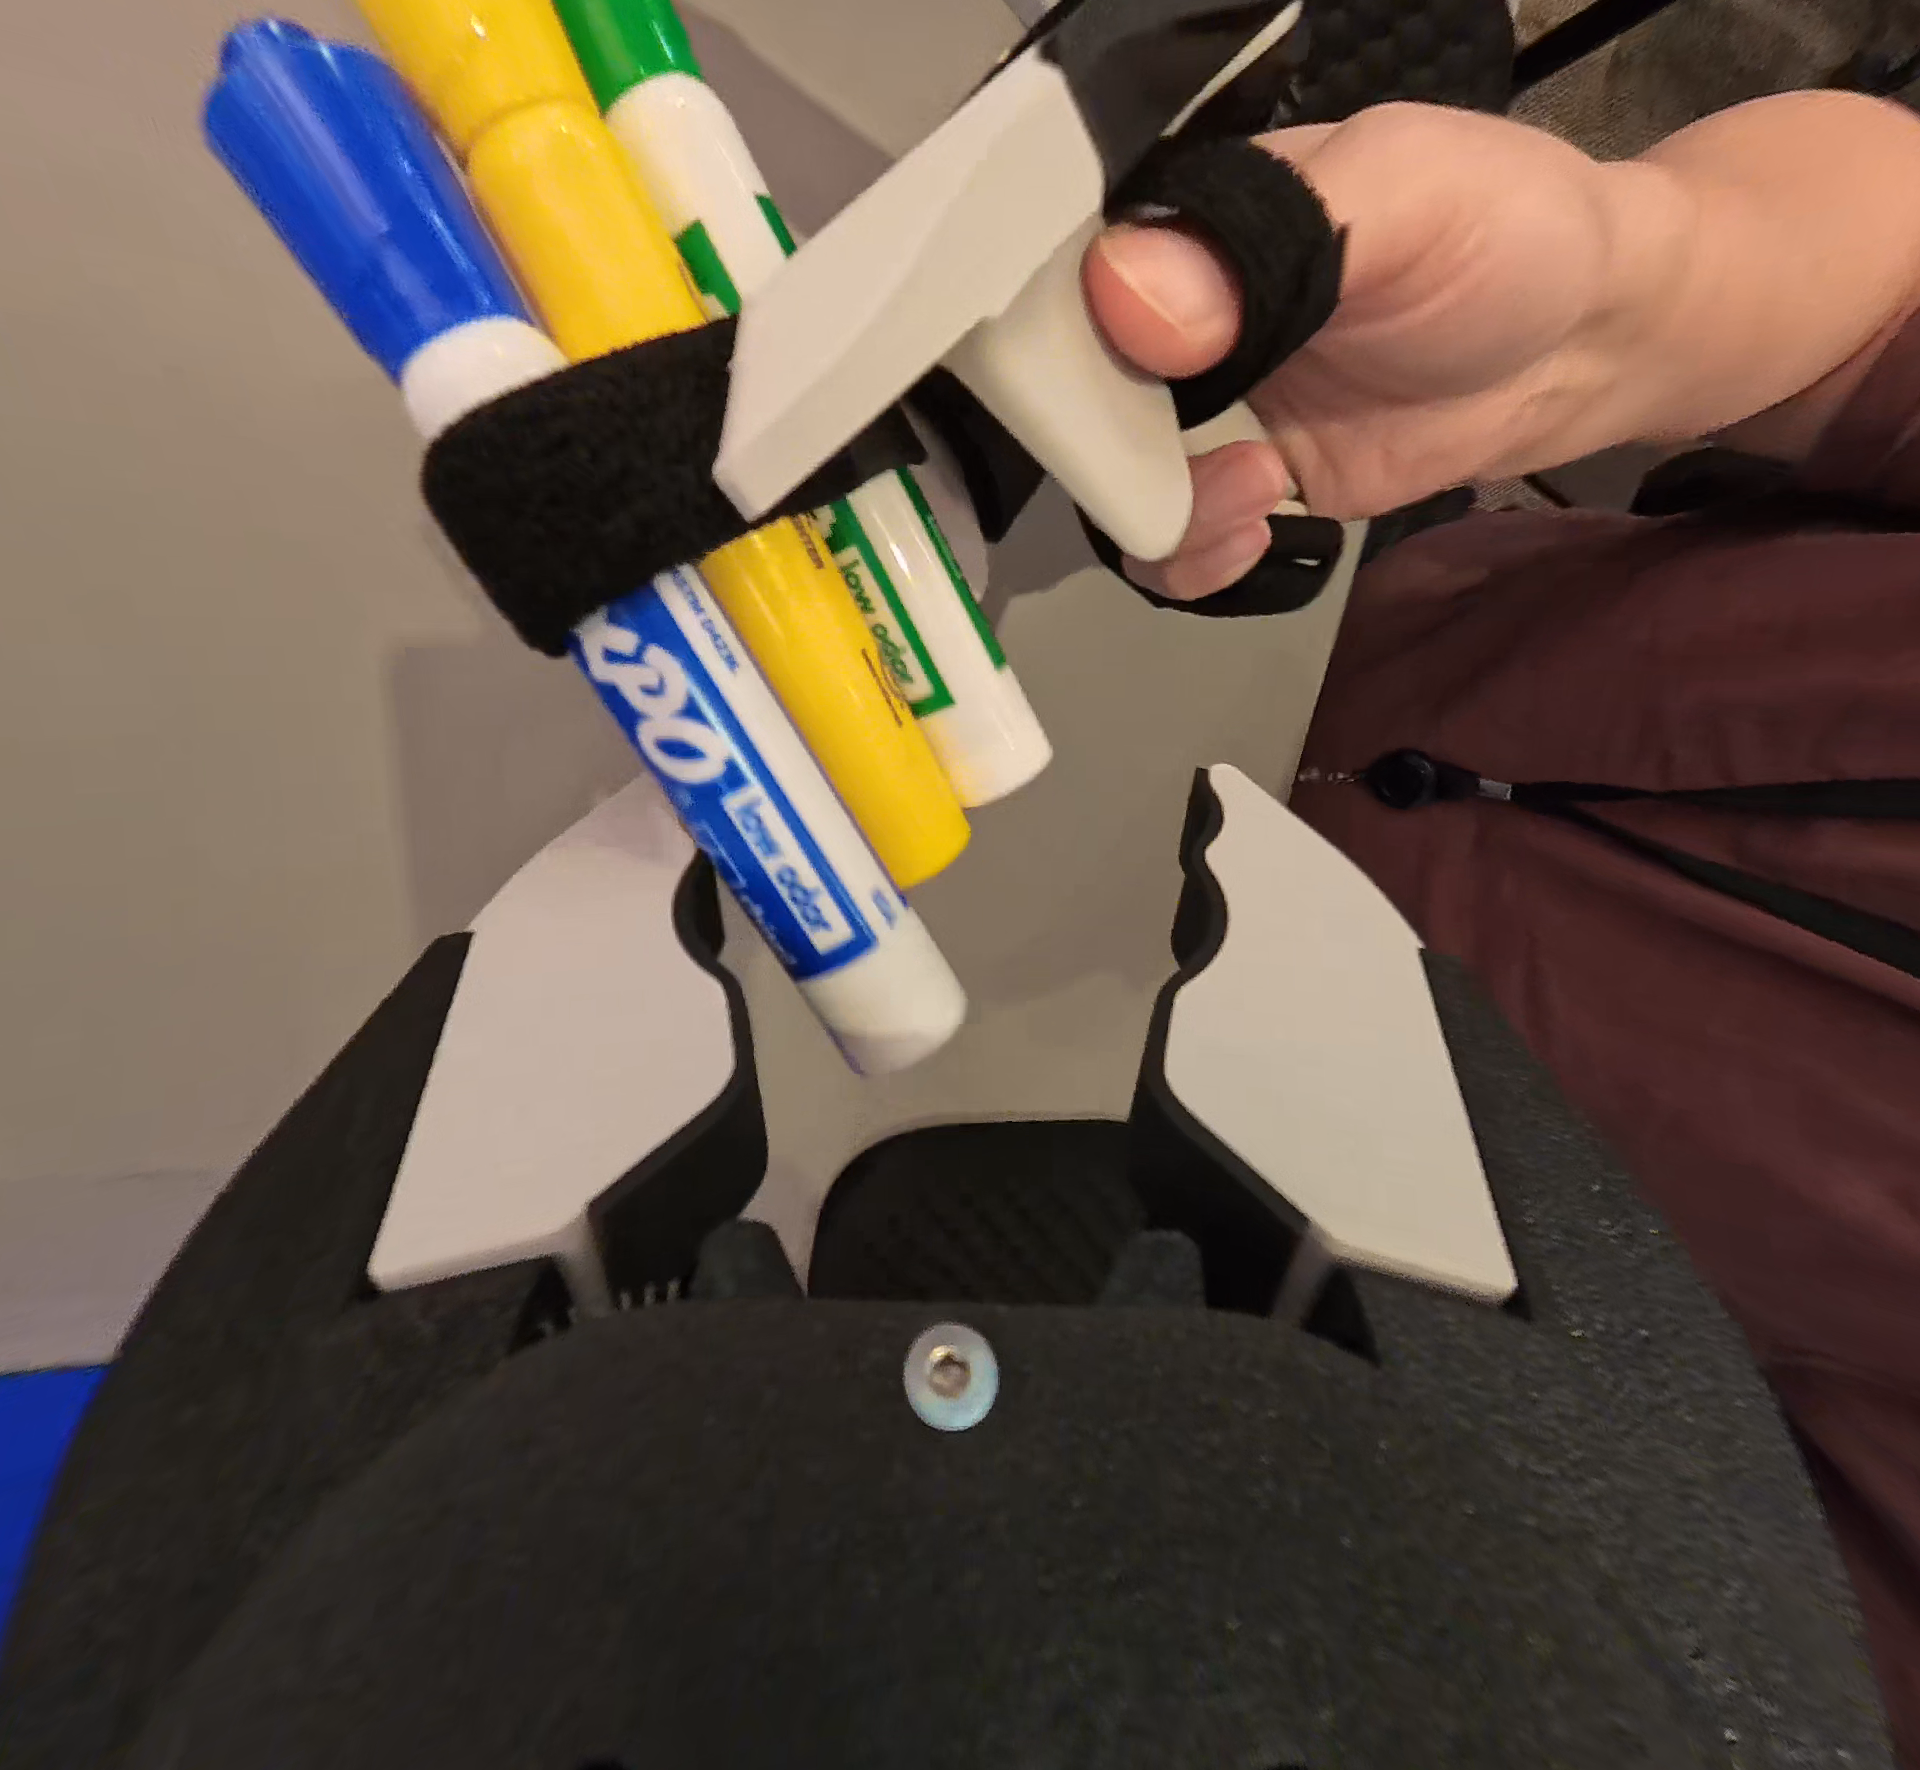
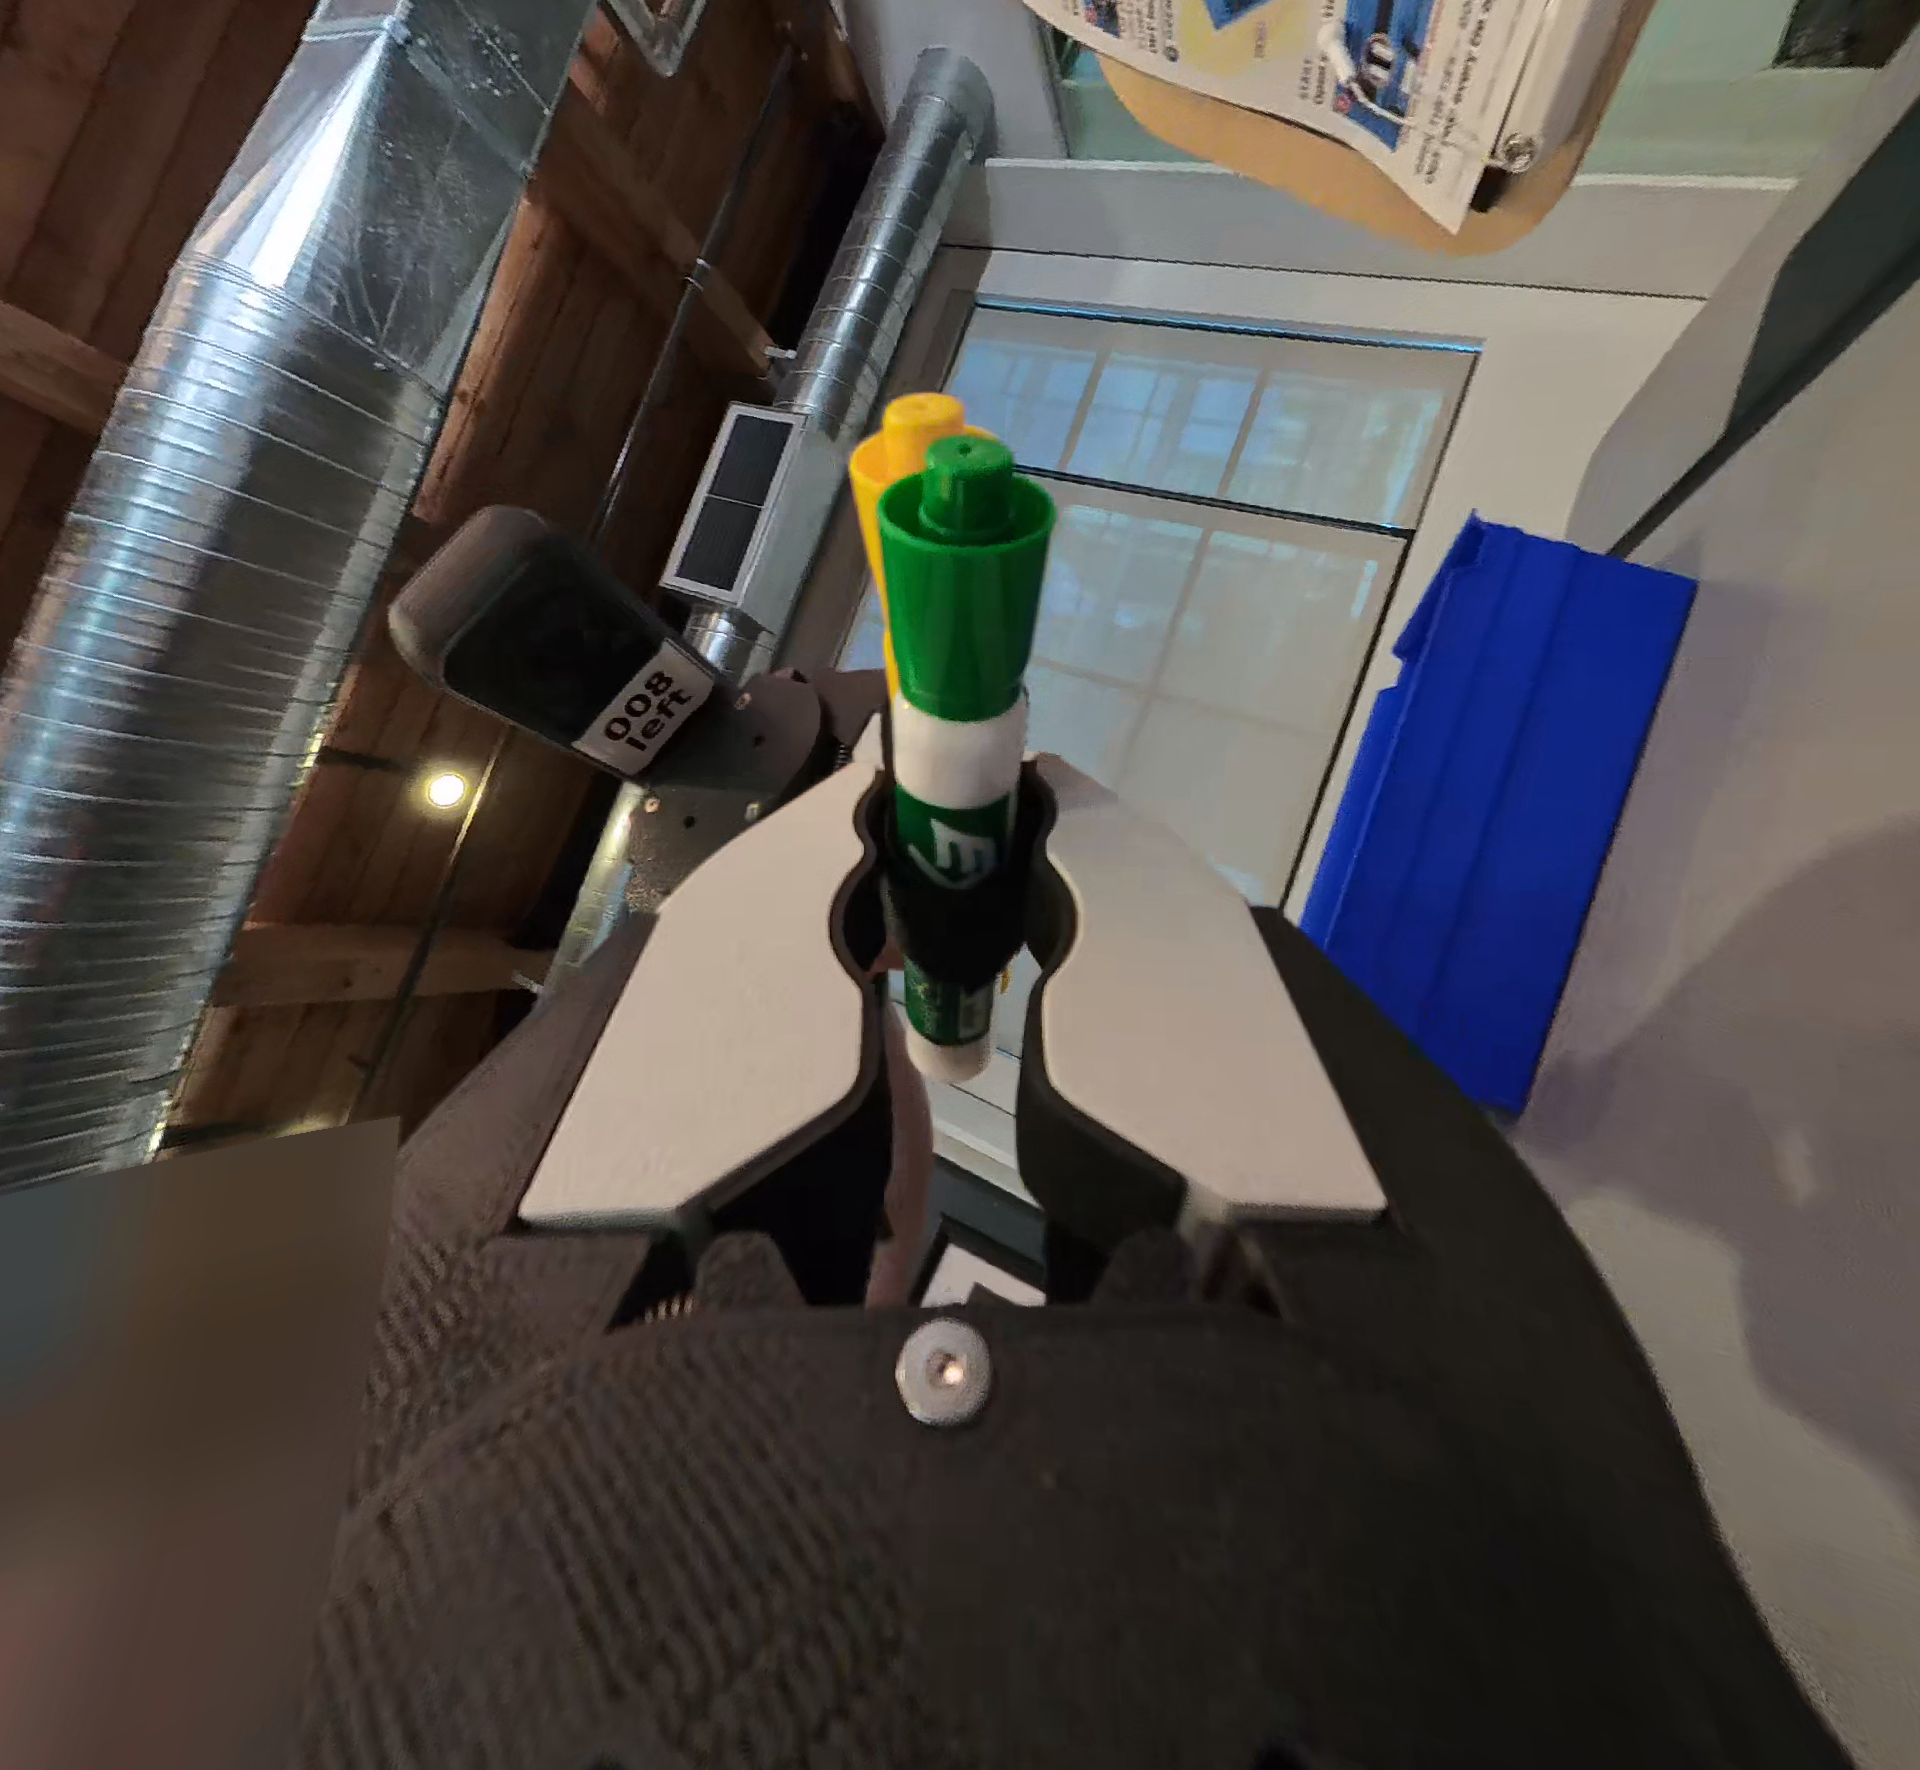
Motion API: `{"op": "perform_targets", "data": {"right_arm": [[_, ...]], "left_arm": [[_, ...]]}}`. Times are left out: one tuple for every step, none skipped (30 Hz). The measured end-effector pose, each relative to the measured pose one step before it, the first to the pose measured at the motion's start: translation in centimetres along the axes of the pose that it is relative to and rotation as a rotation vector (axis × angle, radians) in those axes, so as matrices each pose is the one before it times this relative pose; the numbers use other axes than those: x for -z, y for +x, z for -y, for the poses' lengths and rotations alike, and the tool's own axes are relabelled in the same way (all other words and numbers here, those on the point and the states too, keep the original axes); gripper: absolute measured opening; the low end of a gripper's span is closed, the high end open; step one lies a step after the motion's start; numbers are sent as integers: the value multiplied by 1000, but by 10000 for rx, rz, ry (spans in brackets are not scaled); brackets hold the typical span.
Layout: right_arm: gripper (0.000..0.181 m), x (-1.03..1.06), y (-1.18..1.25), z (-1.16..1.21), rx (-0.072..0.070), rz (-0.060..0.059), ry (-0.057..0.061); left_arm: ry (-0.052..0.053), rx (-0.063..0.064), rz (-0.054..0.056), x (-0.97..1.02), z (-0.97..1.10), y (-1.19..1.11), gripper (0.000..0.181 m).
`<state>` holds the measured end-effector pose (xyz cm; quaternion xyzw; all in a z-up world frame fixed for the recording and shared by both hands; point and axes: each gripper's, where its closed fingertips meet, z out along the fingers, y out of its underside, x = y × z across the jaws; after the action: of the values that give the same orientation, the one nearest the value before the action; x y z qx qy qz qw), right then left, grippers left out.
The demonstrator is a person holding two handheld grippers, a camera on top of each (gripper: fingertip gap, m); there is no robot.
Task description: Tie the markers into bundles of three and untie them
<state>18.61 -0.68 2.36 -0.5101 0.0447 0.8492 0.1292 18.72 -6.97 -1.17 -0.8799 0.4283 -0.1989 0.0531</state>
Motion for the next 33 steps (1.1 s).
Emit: {"op": "perform_targets", "data": {"right_arm": [[24,153,160,257,41,-128,-15],[24,174,172,403,-56,-108,53],[24,172,159,439,-136,-78,72],[24,131,140,363,-136,-63,17],[24,115,117,278,-55,-97,-2],[24,113,73,219,26,-117,-19],[24,111,-48,181,62,-85,-55],[24,135,-138,269,54,-58,-25],[24,164,-201,329,52,-69,11],[24,170,-251,340,95,-91,-16],[24,180,-361,401,108,-83,-25],[24,217,-467,534,40,-44,20],[24,254,-606,614,-26,0,35],[24,317,-697,686,31,-17,64],[24,359,-739,799,151,-84,118],[24,384,-760,889,221,-106,118],[24,417,-779,934,196,-80,118],[24,463,-739,937,121,-57,103],[24,537,-705,858,105,-74,84],[24,641,-674,808,168,-112,77],[24,782,-650,829,246,-133,70],[24,940,-558,964,282,-168,124],[24,1089,-417,1094,271,-194,170],[23,1196,-221,1096,258,-222,143],[24,1291,24,1051,228,-275,107],[23,1364,255,1055,177,-302,158],[23,1385,467,1002,119,-309,158],[23,1347,685,822,72,-327,98],[23,1299,893,743,31,-338,122],[23,1218,1056,665,-14,-357,191],[24,1124,1210,503,-35,-374,202],[24,990,1199,343,-66,-315,208],[24,893,1193,305,-90,-270,279]], "left_arm": [[95,46,-165,163,-44,199,88],[105,12,-25,187,-12,51,88],[113,-85,55,188,12,-22,89],[-13,-15,46,169,-169,-38,89],[-44,32,6,114,-202,-57,90],[56,-7,-15,105,-88,-65,91],[28,42,78,92,-132,-237,90],[15,37,110,96,-169,-315,90],[8,16,-3,129,-195,-159,91],[102,38,16,170,-78,-152,90],[151,35,8,223,4,-117,89],[105,14,-56,235,-48,18,89],[87,-14,15,253,-54,-54,89],[74,-30,82,237,-50,-127,89],[54,-32,13,198,-54,-37,88],[-2,2,-32,154,-101,2,88],[-16,27,36,93,-79,-139,87],[3,23,6,39,0,-112,86],[-21,10,-45,-29,37,-12,86],[-61,-4,15,-76,46,-75,85],[-103,-55,-17,-117,49,15,86],[-50,-113,-44,-132,185,139,85],[-19,-129,-30,-147,296,150,85],[-25,-138,-48,-182,363,166,85],[1,-121,-62,-212,434,153,85],[-25,-101,-106,-274,401,188,85],[-31,-109,-89,-323,382,127,85],[-58,-85,-57,-384,313,75,85],[-116,-97,-94,-404,200,112,85],[-125,-107,-76,-428,157,80,85],[-124,-61,-25,-419,151,6,84],[-134,-81,-23,-411,147,23,84],[-125,-115,-21,-380,161,30,85]]}}
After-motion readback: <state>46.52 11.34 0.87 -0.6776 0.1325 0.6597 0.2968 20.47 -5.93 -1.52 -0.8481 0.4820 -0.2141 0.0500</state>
